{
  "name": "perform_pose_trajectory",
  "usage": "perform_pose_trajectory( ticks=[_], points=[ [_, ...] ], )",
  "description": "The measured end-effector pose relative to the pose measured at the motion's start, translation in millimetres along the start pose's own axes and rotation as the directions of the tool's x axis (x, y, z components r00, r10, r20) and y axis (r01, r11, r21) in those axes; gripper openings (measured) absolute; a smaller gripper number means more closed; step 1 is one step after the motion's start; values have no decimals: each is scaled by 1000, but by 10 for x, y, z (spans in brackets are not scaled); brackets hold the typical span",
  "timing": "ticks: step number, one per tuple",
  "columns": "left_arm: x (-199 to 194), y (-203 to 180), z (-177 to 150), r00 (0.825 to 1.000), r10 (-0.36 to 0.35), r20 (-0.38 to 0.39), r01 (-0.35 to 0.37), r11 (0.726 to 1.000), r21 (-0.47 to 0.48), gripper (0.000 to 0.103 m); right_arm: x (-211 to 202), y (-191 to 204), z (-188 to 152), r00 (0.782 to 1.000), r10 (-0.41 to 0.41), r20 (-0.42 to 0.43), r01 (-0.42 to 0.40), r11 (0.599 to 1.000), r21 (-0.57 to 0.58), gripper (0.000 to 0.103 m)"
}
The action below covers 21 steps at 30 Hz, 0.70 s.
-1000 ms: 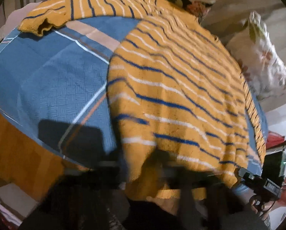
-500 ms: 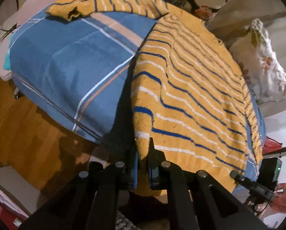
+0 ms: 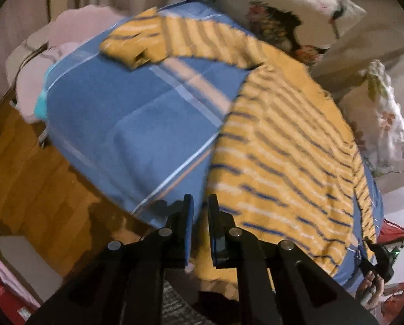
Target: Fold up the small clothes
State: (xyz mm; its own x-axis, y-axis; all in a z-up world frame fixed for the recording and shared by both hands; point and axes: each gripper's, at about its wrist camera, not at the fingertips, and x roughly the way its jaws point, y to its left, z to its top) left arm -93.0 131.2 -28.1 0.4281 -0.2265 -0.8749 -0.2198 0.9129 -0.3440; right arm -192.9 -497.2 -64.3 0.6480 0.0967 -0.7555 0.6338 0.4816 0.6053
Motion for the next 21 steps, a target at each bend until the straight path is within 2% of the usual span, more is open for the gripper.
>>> perform_pose_trajectory(
  ticks=[2,6,10,11,12,13,16,19,21],
  points=[
    [-11,-167,63,1000,-22,17,22,999,33,14,-58,-160,112,999,14,48,-18,997,80,37],
    [66,-560,171,997,-76,21,73,992,99,16,-175,-331,339,987,-56,149,31,985,167,37],
    [203,-874,325,994,-106,12,103,984,147,16,-152,-377,573,976,-97,195,55,976,209,33],
    [212,-917,347,994,-109,15,106,983,153,16,-130,-334,616,974,-116,197,77,978,195,28],
    [230,-968,396,994,-111,21,106,981,162,16,-137,-322,676,971,-129,200,95,980,173,10],
    [232,-983,422,993,-114,25,108,980,167,16,-122,-257,749,968,-147,202,120,983,139,7],
    [270,-1053,557,992,-123,34,115,978,173,17,-198,-25,881,957,-166,237,158,986,53,6],
    [329,-1060,692,991,-126,41,118,979,168,17,-180,634,869,956,-118,268,159,978,-136,6],
    [384,-1032,791,991,-131,40,123,980,158,17,-81,1179,754,968,-50,247,121,953,-279,6]
  ],
)
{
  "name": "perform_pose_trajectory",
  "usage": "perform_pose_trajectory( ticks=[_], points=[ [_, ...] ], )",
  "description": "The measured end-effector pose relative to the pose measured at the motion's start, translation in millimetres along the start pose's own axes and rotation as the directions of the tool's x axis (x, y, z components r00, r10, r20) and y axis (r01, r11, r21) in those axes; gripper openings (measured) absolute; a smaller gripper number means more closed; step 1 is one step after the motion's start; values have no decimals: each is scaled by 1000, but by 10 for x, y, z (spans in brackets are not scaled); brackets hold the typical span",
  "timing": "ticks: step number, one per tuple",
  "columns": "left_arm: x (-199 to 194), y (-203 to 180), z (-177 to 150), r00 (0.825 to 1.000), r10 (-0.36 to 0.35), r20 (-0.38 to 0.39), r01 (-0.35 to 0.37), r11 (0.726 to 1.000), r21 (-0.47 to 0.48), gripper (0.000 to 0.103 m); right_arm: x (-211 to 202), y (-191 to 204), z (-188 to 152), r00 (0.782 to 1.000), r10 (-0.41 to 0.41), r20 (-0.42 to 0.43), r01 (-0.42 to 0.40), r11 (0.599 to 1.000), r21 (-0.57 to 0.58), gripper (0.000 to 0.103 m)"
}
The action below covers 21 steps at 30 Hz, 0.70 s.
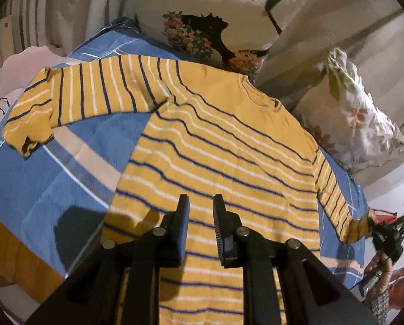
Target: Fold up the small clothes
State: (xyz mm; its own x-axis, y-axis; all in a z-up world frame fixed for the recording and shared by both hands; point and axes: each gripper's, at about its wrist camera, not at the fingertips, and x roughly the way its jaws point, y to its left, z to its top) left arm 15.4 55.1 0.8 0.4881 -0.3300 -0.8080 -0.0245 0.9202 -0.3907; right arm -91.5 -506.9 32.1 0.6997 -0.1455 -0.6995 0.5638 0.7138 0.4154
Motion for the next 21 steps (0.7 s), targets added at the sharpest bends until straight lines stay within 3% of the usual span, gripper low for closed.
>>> perform_pose_trajectory(
  ticks=[3,7,9,13,18,21],
  points=[
    [67,104,131,1000,-6,-1,6,1000,-15,17,219,960,-55,987,146,-63,-154,976,-155,6],
    [118,339,300,1000,-13,0,13,999,-52,17,657,2193,-351,934,288,-212,-339,903,-263,6],
    [121,485,391,1000,-12,-2,12,998,-68,17,880,2731,-566,908,318,-273,-395,866,-305,6],
    [109,795,550,1000,7,-4,-7,996,-84,17,1408,3591,-1037,853,337,-398,-475,818,-325,6],
    [123,1200,683,999,43,-1,-42,989,-141,17,1880,4129,-1701,810,278,-516,-502,784,-365,8],
    [108,1441,744,999,52,1,-51,981,-185,17,1969,4265,-2016,808,230,-543,-494,767,-409,13]
  ],
)
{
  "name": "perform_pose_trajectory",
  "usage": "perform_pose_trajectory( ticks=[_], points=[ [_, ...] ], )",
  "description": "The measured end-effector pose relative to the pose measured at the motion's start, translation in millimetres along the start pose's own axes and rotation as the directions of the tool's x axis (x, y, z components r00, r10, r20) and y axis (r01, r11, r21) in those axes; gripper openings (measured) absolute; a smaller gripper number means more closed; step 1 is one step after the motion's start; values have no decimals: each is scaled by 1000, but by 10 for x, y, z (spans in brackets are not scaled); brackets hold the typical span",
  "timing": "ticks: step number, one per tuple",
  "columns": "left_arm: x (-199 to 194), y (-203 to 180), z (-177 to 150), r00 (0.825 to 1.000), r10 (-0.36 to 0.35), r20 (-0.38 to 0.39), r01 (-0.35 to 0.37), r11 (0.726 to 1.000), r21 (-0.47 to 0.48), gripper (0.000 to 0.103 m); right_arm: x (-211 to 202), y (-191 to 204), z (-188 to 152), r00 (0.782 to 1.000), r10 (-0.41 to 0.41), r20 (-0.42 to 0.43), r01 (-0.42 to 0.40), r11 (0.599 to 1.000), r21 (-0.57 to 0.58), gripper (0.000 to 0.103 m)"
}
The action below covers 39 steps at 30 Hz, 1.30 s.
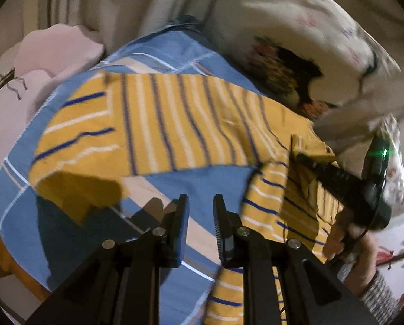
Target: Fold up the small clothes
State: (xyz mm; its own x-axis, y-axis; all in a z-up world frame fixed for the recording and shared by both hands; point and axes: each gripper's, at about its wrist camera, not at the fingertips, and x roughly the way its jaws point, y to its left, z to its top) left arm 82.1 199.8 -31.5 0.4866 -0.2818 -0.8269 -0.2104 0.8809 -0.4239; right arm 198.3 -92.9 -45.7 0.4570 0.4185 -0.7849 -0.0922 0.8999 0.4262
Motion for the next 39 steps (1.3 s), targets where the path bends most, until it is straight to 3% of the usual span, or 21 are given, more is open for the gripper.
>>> perform_pose_trajectory(
  ticks=[2,4,7,9,12,14,16,22,27,32,33,35,36,39],
  points=[
    [-28,140,78,1000,3,8,-3,1000,-31,17,160,179,-62,999,-21,-28,19,998,-62,26],
    [-71,240,146,1000,5,20,-4,999,-47,17,228,392,-134,995,-96,-20,90,977,-193,48],
    [-151,390,226,999,11,47,-8,998,-65,18,284,775,-285,977,-207,45,208,895,-394,50],
    [-201,523,266,998,21,65,-15,996,-92,19,284,945,-347,970,-227,85,240,857,-455,50],
    [-250,721,310,995,47,85,-36,990,-134,20,270,1202,-454,977,-187,101,212,809,-549,58],
    [-276,861,326,994,66,92,-51,985,-163,20,286,1427,-549,978,-176,112,207,755,-622,58],
    [-320,992,324,992,80,102,-60,980,-190,21,290,1582,-652,987,-137,79,155,735,-660,58],
    [-504,1361,316,982,133,134,-94,960,-262,21,342,2043,-865,1000,-5,-28,-16,718,-695,60],
    [-699,1652,260,972,174,157,-118,942,-314,21,572,2471,-1002,982,98,-159,-179,738,-651,71],
    [-779,1802,175,971,185,151,-124,931,-343,21,973,2568,-1053,979,40,-202,-152,801,-579,73],
    [-780,1806,169,971,184,151,-124,931,-342,21,1011,2572,-1078,973,51,-227,-173,809,-561,71],
    [-775,1792,168,972,182,147,-124,933,-337,21,1067,2620,-1109,968,55,-243,-188,803,-566,34],
    [-763,1775,178,973,180,146,-123,935,-332,21,1054,2642,-1117,970,43,-239,-178,797,-578,10],
    [-719,1675,226,976,163,146,-111,945,-307,21,864,2596,-957,974,92,-207,-191,823,-535,9]
  ],
)
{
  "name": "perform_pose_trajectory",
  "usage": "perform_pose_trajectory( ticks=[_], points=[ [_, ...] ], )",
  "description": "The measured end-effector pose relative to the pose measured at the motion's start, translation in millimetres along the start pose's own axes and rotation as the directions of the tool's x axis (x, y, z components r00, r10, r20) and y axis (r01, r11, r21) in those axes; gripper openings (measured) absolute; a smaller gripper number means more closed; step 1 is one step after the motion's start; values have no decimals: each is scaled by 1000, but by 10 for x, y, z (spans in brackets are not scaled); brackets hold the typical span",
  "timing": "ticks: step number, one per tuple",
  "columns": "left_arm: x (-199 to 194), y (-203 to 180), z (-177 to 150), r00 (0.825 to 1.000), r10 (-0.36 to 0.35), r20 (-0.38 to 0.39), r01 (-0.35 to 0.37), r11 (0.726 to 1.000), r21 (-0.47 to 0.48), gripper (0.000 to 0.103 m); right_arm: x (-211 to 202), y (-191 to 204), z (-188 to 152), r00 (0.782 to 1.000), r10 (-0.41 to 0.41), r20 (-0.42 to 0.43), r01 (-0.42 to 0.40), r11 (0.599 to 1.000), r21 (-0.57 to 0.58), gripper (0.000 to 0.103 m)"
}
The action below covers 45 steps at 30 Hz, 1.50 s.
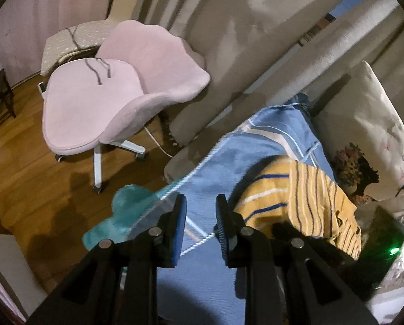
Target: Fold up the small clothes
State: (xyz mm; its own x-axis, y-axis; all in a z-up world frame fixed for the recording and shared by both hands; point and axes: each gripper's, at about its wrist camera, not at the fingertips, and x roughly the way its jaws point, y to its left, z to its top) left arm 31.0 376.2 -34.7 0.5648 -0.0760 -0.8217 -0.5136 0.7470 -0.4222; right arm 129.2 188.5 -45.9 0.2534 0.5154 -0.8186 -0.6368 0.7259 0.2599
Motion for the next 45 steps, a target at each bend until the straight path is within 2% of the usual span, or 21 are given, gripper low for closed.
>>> perform_pose_trajectory(
  ticks=[3,6,9,12,14,16,18,19,20,22,24,26,28,29,30,34,37,39,41,42,45],
  points=[
    [52,-188,-3,1000,-29,-8,29,999,30,21,-437,-234,40,996,-17,84,12,998,56,8],
    [128,-443,-34,998,-65,-28,67,995,68,21,-1047,-698,8,981,-78,180,47,984,170,8],
    [210,-752,-97,993,-103,-55,109,986,125,21,-1680,-1379,-212,953,-183,242,93,935,343,8],
    [294,-1050,-192,986,-138,-94,153,973,172,22,-2229,-2121,-704,907,-358,220,194,821,537,8],
    [359,-1268,-278,980,-155,-124,178,962,208,23,-2464,-2593,-1145,878,-458,140,265,708,655,8],
    [417,-1453,-356,975,-164,-149,196,951,238,24,-2578,-2964,-1577,832,-555,20,376,589,715,8],
    [507,-1680,-468,968,-175,-179,221,934,282,24,-2623,-3213,-1894,810,-583,-65,426,508,749,7],
    [541,-1778,-522,966,-176,-192,229,925,303,24,-2613,-3303,-2034,806,-584,-93,433,477,765,7],
    [590,-1922,-596,962,-177,-210,241,912,332,24,-2618,-3369,-2099,811,-576,-102,428,466,774,8],
    [647,-2100,-681,956,-181,-232,258,895,363,24,-2601,-3429,-2199,837,-540,-81,384,476,791,8],
    [726,-2327,-793,949,-182,-257,276,874,400,24,-2681,-3425,-2232,834,-550,-52,356,464,811,13],
    [777,-2489,-869,944,-186,-273,292,857,424,24,-2847,-3417,-2313,810,-584,-45,349,420,838,17],
    [837,-2667,-954,943,-181,-279,296,842,452,24,-3007,-3355,-2369,766,-642,-44,356,366,860,18],
    [887,-2753,-992,942,-180,-282,299,834,464,24,-3076,-3316,-2387,755,-656,-23,337,357,871,18],
    [930,-2813,-1027,941,-179,-286,302,827,475,24,-3100,-3325,-2379,760,-650,2,311,365,877,18],
    [1160,-2972,-1160,944,-129,-304,274,820,503,24,-2952,-3306,-2268,849,-518,101,203,497,844,18],
    [1263,-2987,-1222,947,-87,-310,244,821,516,24,-2782,-3350,-2271,876,-478,63,217,509,833,18],
    [1205,-2981,-1221,949,-97,-301,248,819,517,24,-2803,-3299,-2309,852,-524,19,285,493,822,18],
    [1136,-2975,-1230,951,-102,-291,248,815,524,27,-2837,-3211,-2328,828,-561,5,346,518,782,37],
    [1118,-2965,-1239,951,-104,-291,248,816,522,28,-2833,-3190,-2332,823,-569,-9,371,524,767,55],
    [1120,-2928,-1261,951,-94,-295,240,827,508,28,-2697,-3201,-2320,841,-540,-35,392,564,727,57]
  ],
)
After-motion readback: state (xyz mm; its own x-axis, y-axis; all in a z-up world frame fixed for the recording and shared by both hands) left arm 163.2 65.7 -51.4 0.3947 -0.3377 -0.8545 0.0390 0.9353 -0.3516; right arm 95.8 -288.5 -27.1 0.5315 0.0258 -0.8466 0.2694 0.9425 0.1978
